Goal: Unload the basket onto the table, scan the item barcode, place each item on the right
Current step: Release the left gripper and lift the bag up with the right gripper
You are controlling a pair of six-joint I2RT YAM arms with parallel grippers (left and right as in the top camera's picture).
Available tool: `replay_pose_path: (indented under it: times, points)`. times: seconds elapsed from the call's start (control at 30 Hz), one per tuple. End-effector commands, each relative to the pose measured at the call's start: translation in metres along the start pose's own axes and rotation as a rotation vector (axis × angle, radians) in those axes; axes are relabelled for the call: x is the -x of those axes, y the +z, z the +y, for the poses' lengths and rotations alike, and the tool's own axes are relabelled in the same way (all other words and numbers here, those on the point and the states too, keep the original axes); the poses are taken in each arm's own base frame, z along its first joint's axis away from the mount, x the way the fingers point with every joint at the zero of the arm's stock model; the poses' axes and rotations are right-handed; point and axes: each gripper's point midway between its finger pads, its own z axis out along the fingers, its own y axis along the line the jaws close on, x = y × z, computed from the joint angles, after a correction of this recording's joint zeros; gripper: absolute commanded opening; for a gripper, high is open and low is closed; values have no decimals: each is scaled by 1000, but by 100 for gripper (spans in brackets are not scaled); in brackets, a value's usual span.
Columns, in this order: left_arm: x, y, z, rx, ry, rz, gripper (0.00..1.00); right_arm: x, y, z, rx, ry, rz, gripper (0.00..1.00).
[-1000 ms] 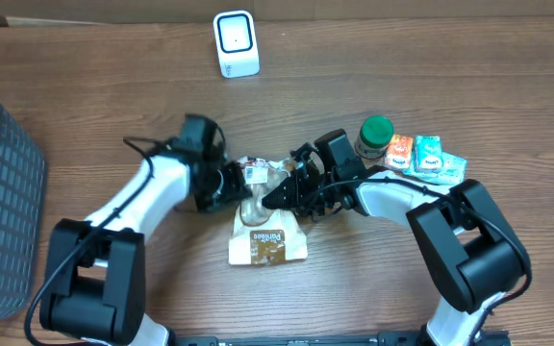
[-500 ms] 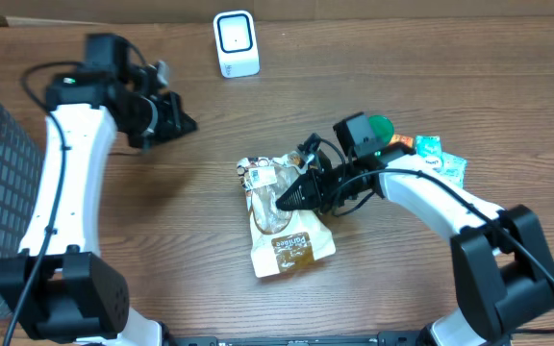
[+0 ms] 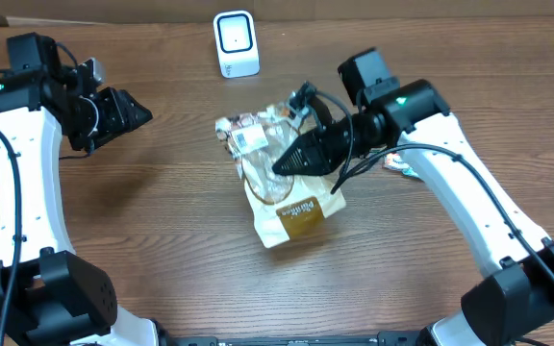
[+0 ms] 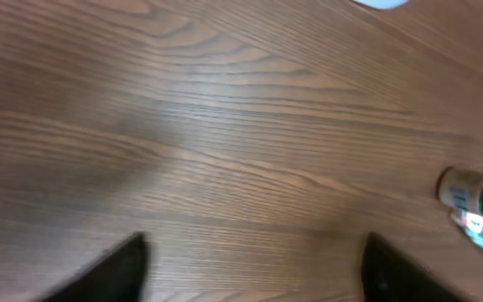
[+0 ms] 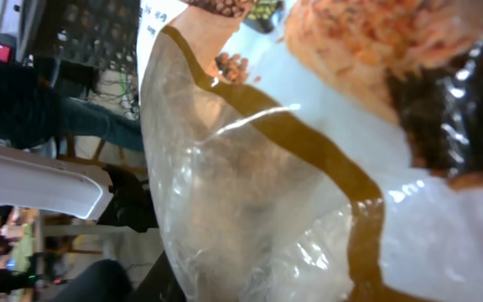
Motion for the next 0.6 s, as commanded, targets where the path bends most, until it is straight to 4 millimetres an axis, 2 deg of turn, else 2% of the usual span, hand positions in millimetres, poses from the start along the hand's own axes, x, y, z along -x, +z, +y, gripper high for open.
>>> replay_pose_path:
  times: [0.0,0.13,0.3,0.57]
  points:
    - [6,-5,10,69,18,-24,100,15,-14,16,-5,-93,-53,4]
    - [6,-6,17,107,16,-26,100,20,-14,19,12,-84,-72,4]
    - [8,-7,24,151,17,-33,100,39,-19,19,-7,-40,-132,4]
    - [8,-7,26,161,16,-34,100,92,-64,1,-325,-23,-267,4]
